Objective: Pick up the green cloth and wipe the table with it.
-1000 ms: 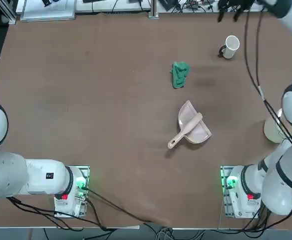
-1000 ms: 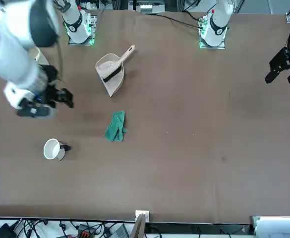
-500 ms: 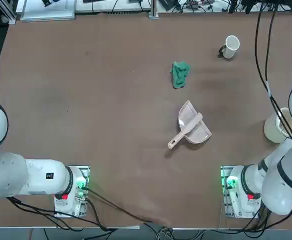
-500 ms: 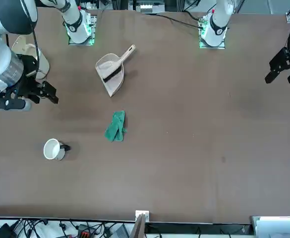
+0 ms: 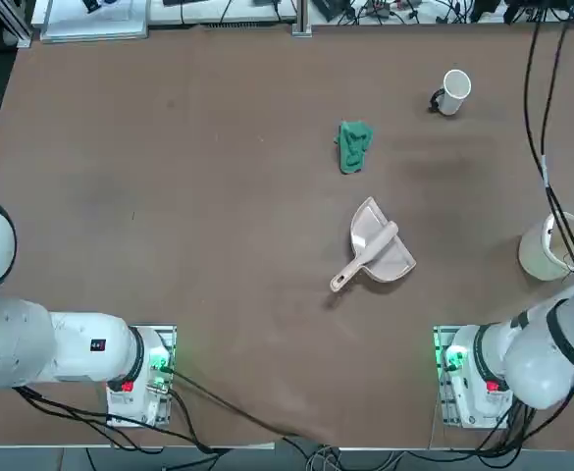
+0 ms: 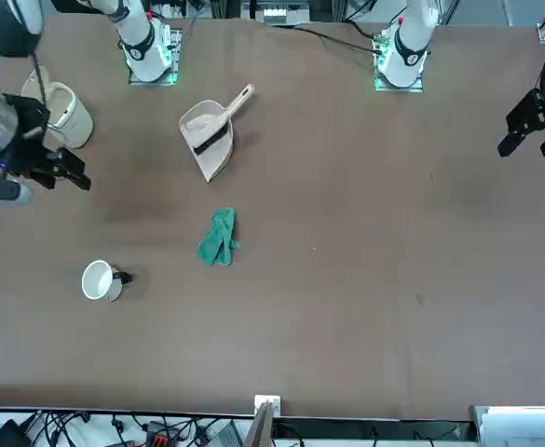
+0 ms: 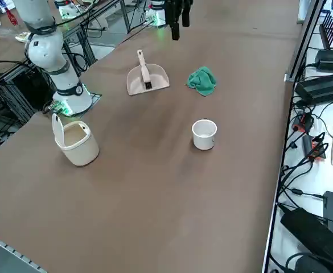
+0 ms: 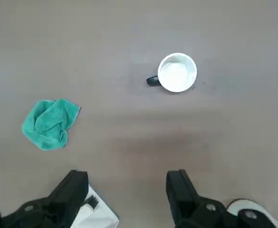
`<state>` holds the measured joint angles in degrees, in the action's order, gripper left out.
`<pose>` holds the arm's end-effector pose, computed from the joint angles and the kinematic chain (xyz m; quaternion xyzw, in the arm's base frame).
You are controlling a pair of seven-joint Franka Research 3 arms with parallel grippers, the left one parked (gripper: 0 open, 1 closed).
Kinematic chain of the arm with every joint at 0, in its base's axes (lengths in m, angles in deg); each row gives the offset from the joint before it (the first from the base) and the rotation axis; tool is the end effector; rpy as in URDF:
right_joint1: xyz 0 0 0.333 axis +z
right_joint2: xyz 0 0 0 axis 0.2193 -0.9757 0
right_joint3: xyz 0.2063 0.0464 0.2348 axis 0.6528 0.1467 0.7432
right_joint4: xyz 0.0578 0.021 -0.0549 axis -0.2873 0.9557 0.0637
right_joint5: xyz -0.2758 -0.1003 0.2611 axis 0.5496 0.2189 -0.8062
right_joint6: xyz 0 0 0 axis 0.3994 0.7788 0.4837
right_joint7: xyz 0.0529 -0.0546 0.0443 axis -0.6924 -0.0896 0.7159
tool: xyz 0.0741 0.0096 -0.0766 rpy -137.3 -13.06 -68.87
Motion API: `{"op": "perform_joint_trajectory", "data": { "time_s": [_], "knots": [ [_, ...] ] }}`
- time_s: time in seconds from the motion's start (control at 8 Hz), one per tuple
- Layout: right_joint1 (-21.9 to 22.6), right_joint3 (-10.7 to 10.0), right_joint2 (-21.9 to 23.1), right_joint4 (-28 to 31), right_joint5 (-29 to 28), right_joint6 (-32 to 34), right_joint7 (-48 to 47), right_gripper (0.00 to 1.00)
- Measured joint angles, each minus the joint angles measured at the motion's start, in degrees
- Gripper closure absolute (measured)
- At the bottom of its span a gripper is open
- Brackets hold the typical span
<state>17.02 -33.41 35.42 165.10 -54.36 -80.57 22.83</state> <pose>0.5884 0.0438 0.5940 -0.9994 0.0246 0.0025 0.0227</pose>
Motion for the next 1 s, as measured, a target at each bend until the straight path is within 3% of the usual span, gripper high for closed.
{"op": "perform_joint_trajectory", "data": {
  "time_s": [0.25,0.62,0.88,1.0],
  "knots": [
    [-6.83,6.74,2.07,1.55,0.56,0.30,0.03,0.00],
    [-20.16,20.76,5.27,4.50,1.73,0.34,-0.06,0.00],
    [-24.83,25.65,6.77,5.72,2.06,0.34,-0.07,0.00],
    [-25.92,26.38,7.11,5.81,2.12,0.34,-0.03,0.00]
  ]
}}
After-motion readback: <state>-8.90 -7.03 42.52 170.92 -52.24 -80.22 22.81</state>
